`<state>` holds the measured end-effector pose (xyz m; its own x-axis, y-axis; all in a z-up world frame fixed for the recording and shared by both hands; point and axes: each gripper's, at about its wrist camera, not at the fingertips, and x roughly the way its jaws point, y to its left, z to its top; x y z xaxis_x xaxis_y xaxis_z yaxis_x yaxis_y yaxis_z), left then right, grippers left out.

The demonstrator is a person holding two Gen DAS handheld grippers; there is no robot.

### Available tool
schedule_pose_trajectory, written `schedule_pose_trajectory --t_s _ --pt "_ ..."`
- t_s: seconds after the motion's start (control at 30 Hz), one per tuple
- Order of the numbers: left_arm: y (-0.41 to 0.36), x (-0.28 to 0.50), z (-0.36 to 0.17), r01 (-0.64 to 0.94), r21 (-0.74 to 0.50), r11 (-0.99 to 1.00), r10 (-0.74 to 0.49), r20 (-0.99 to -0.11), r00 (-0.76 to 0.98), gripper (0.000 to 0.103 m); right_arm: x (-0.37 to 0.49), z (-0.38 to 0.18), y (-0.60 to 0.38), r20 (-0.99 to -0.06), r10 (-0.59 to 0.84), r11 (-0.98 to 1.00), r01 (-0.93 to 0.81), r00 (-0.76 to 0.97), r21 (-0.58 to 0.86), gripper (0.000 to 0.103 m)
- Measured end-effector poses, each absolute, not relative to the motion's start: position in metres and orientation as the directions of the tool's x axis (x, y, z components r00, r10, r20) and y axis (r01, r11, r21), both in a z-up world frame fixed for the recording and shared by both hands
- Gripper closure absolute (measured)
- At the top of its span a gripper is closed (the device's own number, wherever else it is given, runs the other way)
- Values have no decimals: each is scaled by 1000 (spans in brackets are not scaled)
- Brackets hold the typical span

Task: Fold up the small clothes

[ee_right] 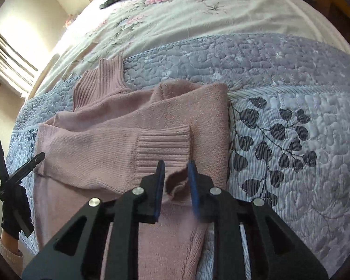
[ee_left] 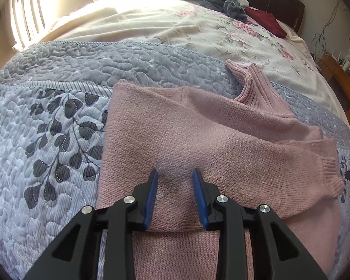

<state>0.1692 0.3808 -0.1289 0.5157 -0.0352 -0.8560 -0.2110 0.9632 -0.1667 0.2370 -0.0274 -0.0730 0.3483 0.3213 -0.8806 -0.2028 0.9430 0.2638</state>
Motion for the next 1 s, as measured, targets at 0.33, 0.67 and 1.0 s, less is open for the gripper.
schedule_pose_trajectory --t_s 0.33,0.67,1.0 --pt "331 166 -133 -38 -131 991 -91 -842 531 60 239 -113 6 -923 299 936 -264 240 234 74" --pt "353 160 -141 -40 -148 988 -106 -847 522 60 245 -118 -14 -912 358 915 -272 201 299 81" --pt "343 248 -97 -28 -271 962 -204 -784 586 52 334 -91 47 -861 465 861 -333 205 385 67"
